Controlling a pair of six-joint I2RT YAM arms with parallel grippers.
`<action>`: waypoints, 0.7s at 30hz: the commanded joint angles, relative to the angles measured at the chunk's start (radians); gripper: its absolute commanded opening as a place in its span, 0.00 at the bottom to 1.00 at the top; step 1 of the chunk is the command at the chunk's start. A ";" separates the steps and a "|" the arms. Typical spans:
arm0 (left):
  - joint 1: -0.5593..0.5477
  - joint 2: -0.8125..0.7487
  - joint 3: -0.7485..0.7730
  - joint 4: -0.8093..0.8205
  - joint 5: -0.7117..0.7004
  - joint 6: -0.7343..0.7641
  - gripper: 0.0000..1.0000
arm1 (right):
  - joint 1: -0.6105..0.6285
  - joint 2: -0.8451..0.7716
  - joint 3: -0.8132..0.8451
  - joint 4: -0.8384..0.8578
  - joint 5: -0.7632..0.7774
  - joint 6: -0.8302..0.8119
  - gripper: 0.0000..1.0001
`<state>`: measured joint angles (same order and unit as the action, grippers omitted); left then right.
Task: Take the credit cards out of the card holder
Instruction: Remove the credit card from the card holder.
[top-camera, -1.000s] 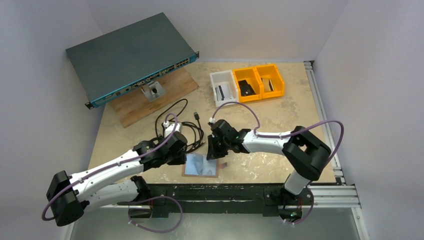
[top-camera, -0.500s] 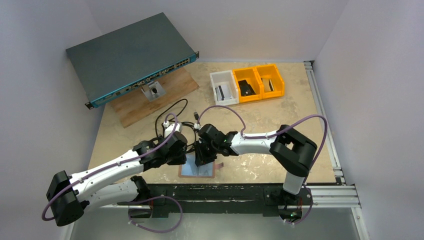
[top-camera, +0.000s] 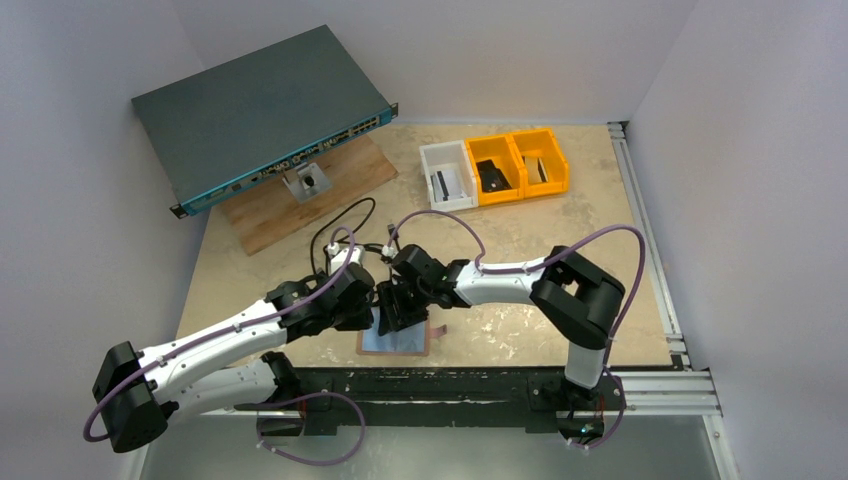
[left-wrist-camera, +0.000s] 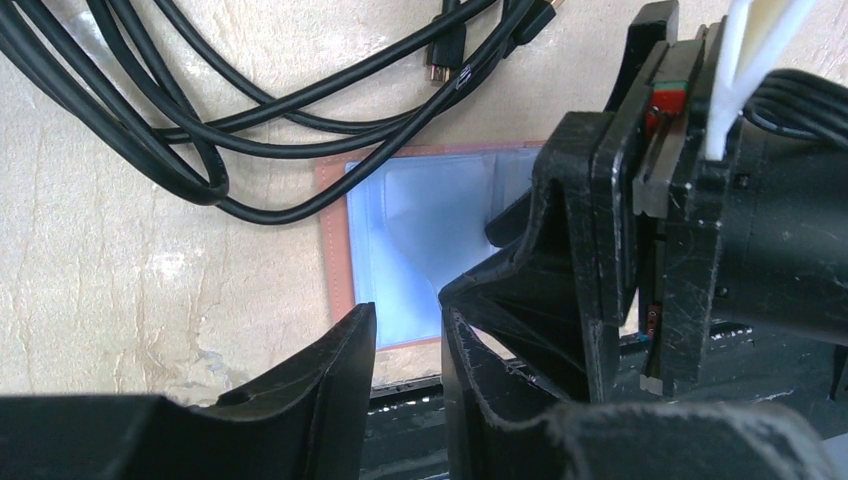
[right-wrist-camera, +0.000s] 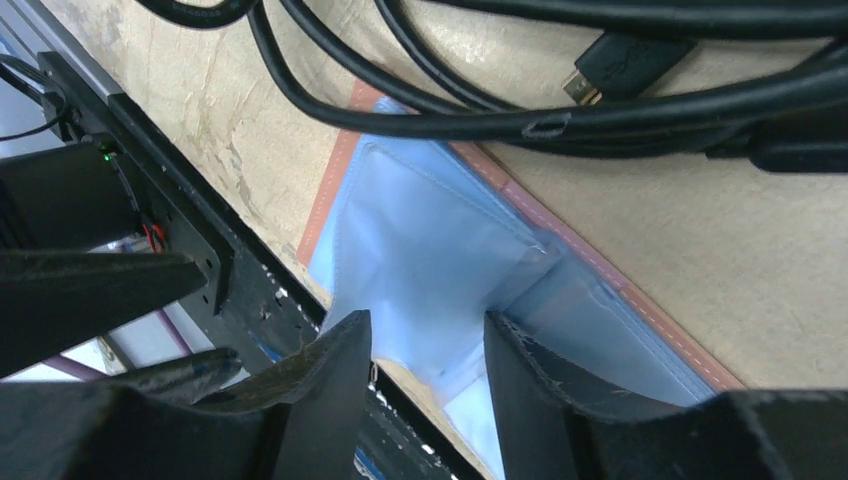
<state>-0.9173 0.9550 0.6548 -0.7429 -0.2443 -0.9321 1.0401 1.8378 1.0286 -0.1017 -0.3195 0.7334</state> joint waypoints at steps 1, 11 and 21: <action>0.004 -0.023 0.026 0.013 0.019 -0.005 0.29 | 0.003 0.070 0.019 -0.035 0.049 -0.019 0.45; 0.005 -0.008 -0.029 0.146 0.121 -0.040 0.25 | -0.005 -0.048 -0.065 0.005 0.090 0.040 0.59; 0.005 0.118 -0.082 0.324 0.166 -0.072 0.18 | -0.053 -0.238 -0.173 0.056 0.128 0.095 0.53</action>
<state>-0.9154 1.0439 0.5793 -0.5301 -0.1043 -0.9855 1.0016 1.6760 0.8776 -0.0647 -0.2405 0.8043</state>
